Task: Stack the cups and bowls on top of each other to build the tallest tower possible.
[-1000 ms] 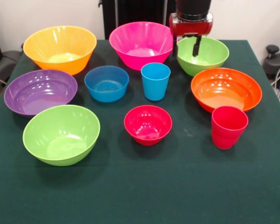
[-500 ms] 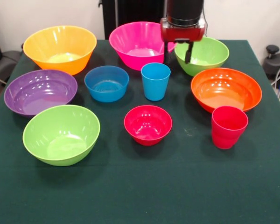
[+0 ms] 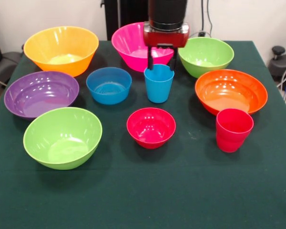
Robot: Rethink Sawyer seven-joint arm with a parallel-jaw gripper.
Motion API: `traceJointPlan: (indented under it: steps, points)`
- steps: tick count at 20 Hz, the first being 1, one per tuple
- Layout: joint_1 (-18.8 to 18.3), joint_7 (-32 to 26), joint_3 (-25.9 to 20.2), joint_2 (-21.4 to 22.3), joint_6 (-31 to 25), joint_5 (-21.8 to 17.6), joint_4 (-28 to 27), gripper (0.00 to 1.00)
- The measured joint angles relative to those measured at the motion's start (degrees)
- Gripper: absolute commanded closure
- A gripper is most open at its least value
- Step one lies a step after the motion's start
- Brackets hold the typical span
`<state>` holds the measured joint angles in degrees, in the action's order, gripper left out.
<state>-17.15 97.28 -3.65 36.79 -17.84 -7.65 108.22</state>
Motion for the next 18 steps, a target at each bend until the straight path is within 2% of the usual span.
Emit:
traceJointPlan:
  steps: [11,18]
  points:
    - [-2.91,0.00,-0.31,0.48,-4.64,-0.13,-0.54,0.00]
    - [-3.86,0.00,-0.73,-0.09,-4.82,-1.99,-0.75,0.00]
